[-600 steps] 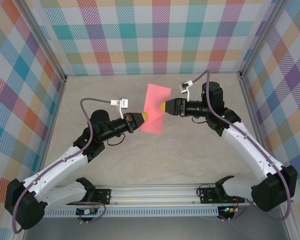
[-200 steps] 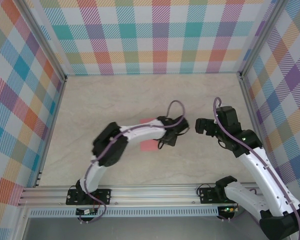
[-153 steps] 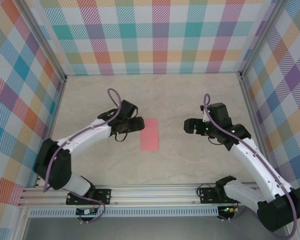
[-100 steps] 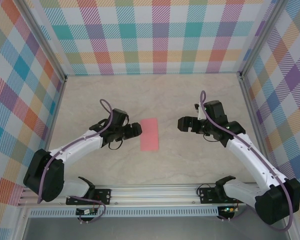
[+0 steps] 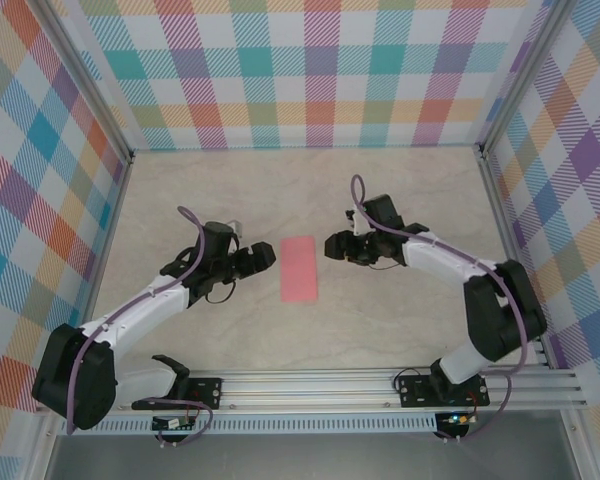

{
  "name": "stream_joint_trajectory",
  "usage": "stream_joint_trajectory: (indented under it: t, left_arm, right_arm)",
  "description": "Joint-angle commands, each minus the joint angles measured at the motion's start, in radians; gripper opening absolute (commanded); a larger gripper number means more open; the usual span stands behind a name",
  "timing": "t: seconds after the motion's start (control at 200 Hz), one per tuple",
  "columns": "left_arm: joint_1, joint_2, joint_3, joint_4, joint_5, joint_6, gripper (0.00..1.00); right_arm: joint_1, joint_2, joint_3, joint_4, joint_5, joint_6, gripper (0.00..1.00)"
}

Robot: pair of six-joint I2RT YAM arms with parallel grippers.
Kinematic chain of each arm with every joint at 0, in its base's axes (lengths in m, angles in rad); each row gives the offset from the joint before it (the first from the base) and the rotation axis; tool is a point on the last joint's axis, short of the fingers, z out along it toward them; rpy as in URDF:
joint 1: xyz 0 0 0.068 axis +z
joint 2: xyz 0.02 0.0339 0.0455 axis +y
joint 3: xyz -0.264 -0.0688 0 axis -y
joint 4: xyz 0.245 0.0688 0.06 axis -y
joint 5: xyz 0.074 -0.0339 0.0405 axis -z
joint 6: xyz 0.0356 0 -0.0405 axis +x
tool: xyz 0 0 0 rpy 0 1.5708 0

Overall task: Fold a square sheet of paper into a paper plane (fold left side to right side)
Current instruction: Third fold the triangle at the center of the table.

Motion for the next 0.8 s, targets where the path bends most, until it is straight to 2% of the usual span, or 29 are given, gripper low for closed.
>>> stream_joint_trajectory:
  t: [0.0, 0.18, 0.43, 0.795]
  left_arm:
    - [0.020, 0.012, -0.015, 0.051, 0.032, -0.012, 0.85]
    - [0.020, 0.080, -0.020, 0.115, 0.095, -0.025, 0.85]
    - [0.019, 0.181, -0.011, 0.170, 0.143, -0.037, 0.85]
    - [0.006, 0.285, 0.020, 0.200, 0.178, -0.058, 0.84]
  right_arm:
    - [0.022, 0.102, 0.085, 0.101, -0.043, 0.027, 0.49]
    - [0.042, 0.274, 0.206, 0.110, -0.049, 0.030, 0.42]
    - [0.046, 0.445, 0.349, 0.045, -0.033, -0.022, 0.41]
    - [0.047, 0.522, 0.406, -0.075, 0.017, -0.111, 0.41]
